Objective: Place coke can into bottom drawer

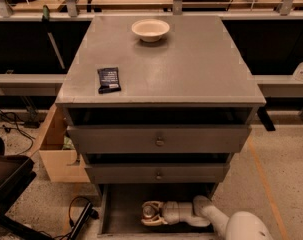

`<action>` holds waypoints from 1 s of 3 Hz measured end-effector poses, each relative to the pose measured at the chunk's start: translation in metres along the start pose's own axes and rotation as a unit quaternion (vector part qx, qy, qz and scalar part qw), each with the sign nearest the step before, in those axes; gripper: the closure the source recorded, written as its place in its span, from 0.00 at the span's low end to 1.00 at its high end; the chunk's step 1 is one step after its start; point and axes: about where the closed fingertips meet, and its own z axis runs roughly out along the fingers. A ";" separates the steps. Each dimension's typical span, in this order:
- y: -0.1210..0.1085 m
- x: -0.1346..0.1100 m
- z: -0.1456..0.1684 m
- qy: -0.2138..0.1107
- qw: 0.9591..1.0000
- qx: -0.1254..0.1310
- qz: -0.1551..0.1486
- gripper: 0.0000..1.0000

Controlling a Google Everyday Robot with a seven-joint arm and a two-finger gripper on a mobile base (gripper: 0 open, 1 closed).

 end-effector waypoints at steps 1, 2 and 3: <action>0.001 0.001 0.003 0.000 1.000 -0.001 0.001 0.86; 0.002 0.001 0.005 -0.002 1.000 -0.003 0.002 0.63; 0.003 0.001 0.008 -0.003 1.000 -0.004 0.003 0.40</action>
Offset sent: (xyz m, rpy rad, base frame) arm -0.0005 0.0028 -0.0011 0.0003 0.0018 0.0019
